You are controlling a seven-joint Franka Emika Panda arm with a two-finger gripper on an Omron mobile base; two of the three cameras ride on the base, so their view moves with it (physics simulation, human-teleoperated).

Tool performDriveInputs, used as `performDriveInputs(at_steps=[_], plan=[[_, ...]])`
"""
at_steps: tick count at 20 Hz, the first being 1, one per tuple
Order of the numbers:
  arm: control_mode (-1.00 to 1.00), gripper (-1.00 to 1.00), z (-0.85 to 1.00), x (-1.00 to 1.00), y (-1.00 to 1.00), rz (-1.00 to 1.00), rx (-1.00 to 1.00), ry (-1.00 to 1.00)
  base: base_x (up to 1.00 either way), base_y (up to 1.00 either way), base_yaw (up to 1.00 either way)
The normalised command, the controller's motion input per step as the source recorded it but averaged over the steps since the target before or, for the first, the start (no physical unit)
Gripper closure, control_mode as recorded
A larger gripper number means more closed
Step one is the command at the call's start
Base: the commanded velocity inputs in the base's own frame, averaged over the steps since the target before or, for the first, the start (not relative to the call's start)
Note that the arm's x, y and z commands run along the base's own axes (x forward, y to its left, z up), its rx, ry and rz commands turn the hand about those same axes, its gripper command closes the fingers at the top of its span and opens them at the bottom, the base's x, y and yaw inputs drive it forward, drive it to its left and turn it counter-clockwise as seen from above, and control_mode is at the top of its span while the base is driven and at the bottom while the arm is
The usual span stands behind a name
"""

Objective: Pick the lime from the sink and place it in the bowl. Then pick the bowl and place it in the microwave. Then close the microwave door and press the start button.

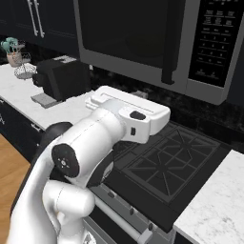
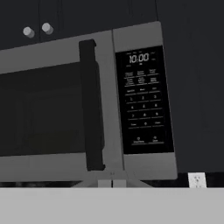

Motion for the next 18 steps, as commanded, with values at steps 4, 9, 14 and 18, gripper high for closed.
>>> performDriveInputs(at_steps=[4,9,14,18], plan=[[-1.00,1.00,0.00,0.28,-0.29,0.00,0.05,0.02,0.00,0.00,0.00],[-1.00,1.00,0.00,0.03,-0.43,0.00,0.07,0.02,0.00,0.00,0.00],[-1.00,1.00,0.04,0.14,-0.25,0.00,0.04,0.11,0.00,0.00,0.00],[-1.00,1.00,0.16,0.23,-0.14,0.00,0.03,0.13,0.00,0.00,0.00]])
